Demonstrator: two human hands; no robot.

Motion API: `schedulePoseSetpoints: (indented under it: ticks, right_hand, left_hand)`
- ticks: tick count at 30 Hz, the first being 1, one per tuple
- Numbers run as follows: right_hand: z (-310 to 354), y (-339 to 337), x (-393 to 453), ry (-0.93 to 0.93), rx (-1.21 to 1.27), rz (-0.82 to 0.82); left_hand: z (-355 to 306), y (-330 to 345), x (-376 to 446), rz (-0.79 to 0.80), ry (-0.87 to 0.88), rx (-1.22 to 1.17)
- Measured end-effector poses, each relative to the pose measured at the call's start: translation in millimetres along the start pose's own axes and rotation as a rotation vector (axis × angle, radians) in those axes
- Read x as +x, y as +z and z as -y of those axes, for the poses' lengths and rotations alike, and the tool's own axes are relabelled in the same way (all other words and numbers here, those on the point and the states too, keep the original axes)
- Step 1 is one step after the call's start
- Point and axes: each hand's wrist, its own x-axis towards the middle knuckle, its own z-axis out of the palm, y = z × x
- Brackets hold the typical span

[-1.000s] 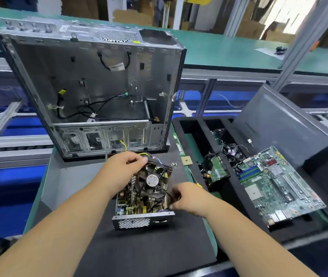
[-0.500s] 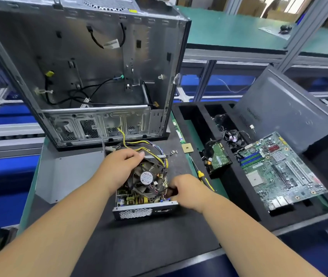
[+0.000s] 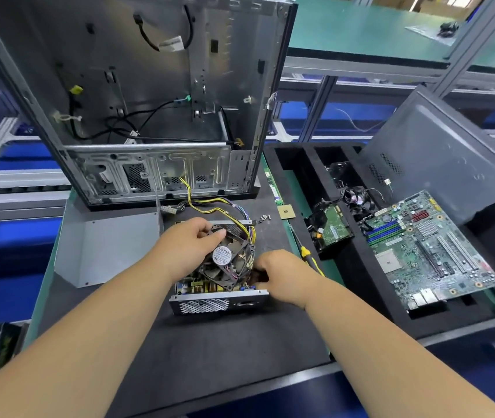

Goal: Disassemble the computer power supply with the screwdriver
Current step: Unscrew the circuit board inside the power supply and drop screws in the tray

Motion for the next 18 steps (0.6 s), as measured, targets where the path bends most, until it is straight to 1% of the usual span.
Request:
schedulePoseSetpoints:
  ticks: [6,13,18]
  right_hand:
    - [1.7,-6.2,5.5,-0.006,-0.026,0.034]
    - [6.5,-8.6,3.2,-0.002,-0.09,0.073]
    - [8.3,-11.8,9.1,0.017,-0.09,0.102]
  left_hand:
    - [-0.8,1.0,0.5,-0.009,-0.008,-0.001]
    - [2.8,0.9,3.4,0.012,-0.042,-0.081]
    - [2.9,1.3,3.2,0.014,-0.046,-0.121]
